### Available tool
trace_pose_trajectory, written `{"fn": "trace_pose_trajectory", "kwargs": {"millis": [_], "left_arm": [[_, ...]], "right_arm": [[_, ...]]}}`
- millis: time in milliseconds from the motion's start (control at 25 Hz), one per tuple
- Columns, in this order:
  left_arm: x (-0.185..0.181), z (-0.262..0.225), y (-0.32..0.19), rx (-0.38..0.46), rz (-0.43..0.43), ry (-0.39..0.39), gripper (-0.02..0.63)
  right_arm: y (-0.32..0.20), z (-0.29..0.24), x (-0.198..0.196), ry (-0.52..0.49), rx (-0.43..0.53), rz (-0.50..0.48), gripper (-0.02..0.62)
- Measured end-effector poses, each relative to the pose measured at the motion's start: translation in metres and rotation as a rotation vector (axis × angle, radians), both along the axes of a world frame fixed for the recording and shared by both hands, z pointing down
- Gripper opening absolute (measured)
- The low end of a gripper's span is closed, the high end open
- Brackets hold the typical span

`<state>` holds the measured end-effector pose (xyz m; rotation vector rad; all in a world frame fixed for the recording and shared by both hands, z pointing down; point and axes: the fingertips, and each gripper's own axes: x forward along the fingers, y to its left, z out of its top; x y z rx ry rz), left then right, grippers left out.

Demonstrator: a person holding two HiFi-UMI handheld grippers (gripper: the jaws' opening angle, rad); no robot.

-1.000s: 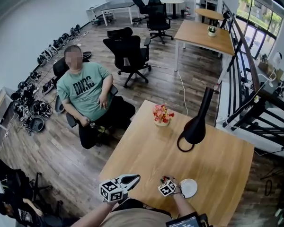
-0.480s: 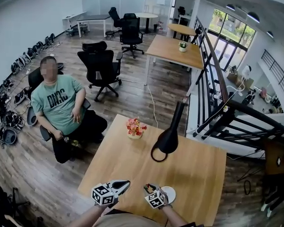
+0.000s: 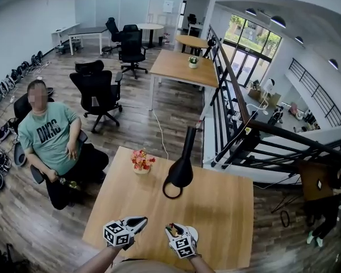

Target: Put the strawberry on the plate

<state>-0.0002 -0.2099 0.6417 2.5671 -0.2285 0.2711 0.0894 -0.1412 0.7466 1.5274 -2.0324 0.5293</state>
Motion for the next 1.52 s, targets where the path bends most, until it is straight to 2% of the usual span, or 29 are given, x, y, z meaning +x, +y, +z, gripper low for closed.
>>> {"fn": "trace_pose_trajectory", "kwargs": {"millis": [520, 800, 1280, 1520], "left_arm": [[0.047, 0.012, 0.023, 0.035, 0.108, -0.028, 0.005], [0.068, 0.021, 0.039, 0.049, 0.118, -0.071, 0.005], [0.096, 0.045, 0.079, 0.064, 0.105, -0.134, 0.005], [0.107, 0.058, 0.095, 0.060, 0.070, -0.152, 0.005]], "right_arm": [[0.031, -0.057, 0.058, 0.014, 0.148, 0.164, 0.150], [0.051, -0.069, 0.090, 0.019, 0.185, 0.207, 0.150], [0.089, -0.034, 0.120, 0.011, 0.120, 0.147, 0.150], [0.100, -0.023, 0.134, 0.029, 0.079, 0.105, 0.150]]}}
